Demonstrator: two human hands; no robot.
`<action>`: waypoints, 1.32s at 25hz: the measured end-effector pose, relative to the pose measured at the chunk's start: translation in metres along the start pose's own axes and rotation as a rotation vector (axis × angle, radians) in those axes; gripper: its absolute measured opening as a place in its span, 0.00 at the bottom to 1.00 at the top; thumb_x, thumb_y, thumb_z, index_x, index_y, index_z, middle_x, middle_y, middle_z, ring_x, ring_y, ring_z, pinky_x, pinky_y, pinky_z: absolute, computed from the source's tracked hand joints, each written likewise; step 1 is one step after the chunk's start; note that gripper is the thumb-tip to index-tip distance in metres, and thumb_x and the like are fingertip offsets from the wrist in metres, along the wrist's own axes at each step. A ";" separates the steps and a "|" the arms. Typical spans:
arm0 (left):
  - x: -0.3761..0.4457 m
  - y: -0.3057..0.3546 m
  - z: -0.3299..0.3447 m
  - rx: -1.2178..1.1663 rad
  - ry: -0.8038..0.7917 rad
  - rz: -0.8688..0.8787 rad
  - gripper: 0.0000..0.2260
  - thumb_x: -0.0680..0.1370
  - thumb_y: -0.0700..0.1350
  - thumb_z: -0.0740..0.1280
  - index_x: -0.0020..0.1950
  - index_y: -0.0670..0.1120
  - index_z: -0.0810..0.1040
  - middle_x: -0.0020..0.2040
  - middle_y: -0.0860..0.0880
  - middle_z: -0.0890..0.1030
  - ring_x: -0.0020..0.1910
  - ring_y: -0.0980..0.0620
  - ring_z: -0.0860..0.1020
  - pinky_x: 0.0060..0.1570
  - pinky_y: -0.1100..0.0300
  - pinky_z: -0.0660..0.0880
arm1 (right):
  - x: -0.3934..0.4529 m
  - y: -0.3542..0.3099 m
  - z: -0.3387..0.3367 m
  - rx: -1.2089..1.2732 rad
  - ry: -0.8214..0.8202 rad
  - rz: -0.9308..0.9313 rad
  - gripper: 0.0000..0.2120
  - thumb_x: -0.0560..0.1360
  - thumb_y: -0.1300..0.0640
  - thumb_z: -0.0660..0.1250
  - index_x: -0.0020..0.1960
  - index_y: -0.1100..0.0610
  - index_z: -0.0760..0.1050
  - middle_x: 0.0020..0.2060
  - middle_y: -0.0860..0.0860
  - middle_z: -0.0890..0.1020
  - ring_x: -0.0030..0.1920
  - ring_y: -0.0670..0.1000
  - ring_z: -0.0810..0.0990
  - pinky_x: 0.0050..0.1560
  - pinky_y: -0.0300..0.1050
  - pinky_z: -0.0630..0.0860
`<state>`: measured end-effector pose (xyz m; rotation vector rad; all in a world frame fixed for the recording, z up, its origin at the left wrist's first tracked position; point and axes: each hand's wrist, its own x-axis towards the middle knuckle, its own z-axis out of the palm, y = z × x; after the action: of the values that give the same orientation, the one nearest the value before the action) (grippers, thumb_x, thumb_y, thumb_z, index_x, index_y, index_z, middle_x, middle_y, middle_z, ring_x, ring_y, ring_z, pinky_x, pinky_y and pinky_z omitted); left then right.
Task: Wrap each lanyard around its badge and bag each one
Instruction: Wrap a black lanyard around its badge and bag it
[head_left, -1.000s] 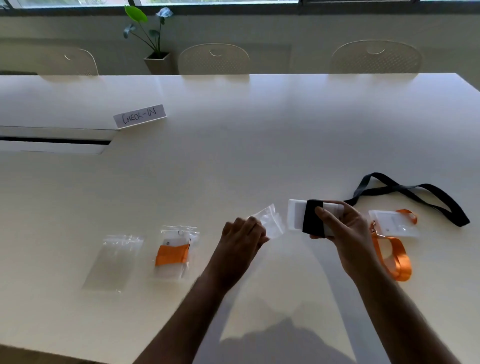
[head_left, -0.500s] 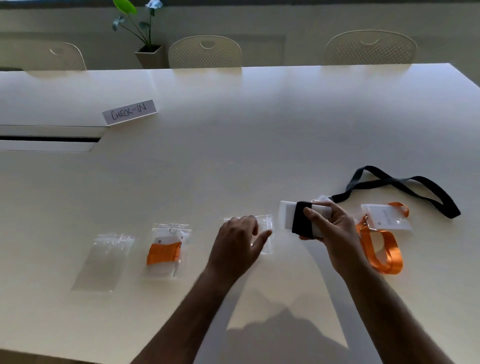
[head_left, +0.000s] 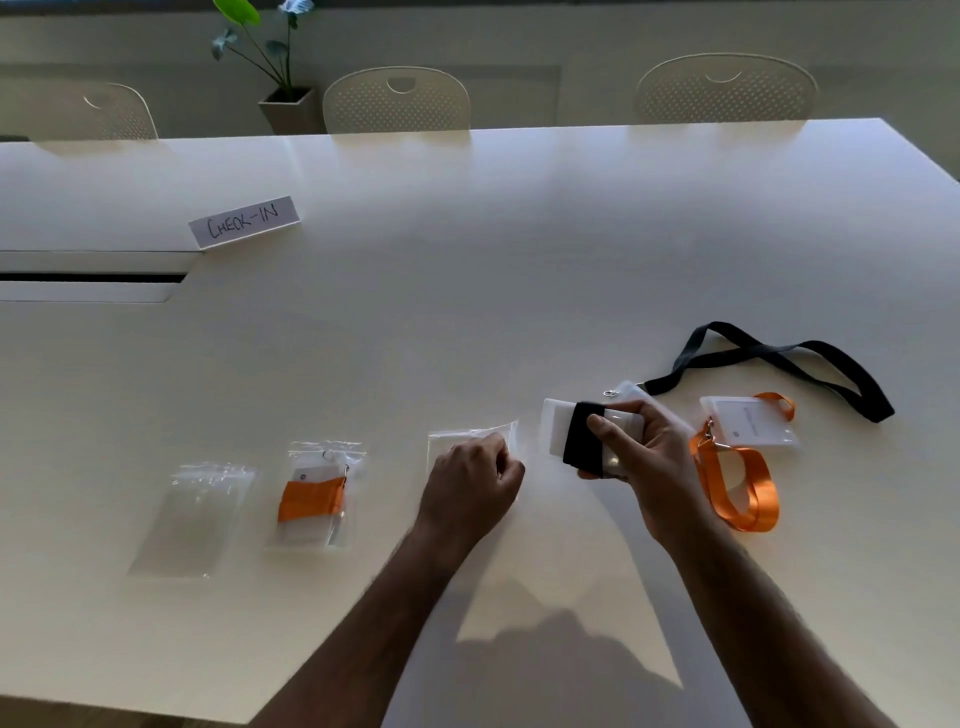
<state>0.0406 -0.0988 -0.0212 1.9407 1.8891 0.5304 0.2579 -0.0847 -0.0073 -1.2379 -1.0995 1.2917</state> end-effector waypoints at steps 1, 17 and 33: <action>0.000 -0.001 -0.001 -0.028 0.003 0.000 0.11 0.77 0.47 0.62 0.36 0.46 0.69 0.31 0.49 0.76 0.33 0.45 0.74 0.36 0.53 0.69 | -0.001 0.000 0.003 -0.004 -0.001 0.009 0.11 0.78 0.57 0.73 0.55 0.61 0.77 0.52 0.62 0.81 0.52 0.62 0.86 0.41 0.63 0.86; -0.011 0.024 -0.020 0.027 0.341 0.208 0.08 0.83 0.45 0.63 0.44 0.48 0.71 0.35 0.53 0.73 0.35 0.49 0.73 0.43 0.53 0.71 | -0.017 -0.025 0.034 -0.207 -0.048 -0.086 0.07 0.78 0.63 0.74 0.51 0.60 0.76 0.44 0.58 0.84 0.40 0.53 0.89 0.35 0.48 0.86; -0.013 0.035 -0.018 0.076 0.318 0.348 0.07 0.84 0.47 0.60 0.50 0.49 0.75 0.43 0.53 0.76 0.42 0.49 0.76 0.48 0.52 0.72 | -0.012 -0.022 0.032 -0.315 0.033 -0.179 0.05 0.74 0.57 0.79 0.47 0.51 0.84 0.39 0.47 0.87 0.40 0.44 0.86 0.39 0.37 0.80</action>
<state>0.0615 -0.1122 0.0123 2.3709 1.7717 0.9292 0.2272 -0.0935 0.0177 -1.3489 -1.3942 0.9850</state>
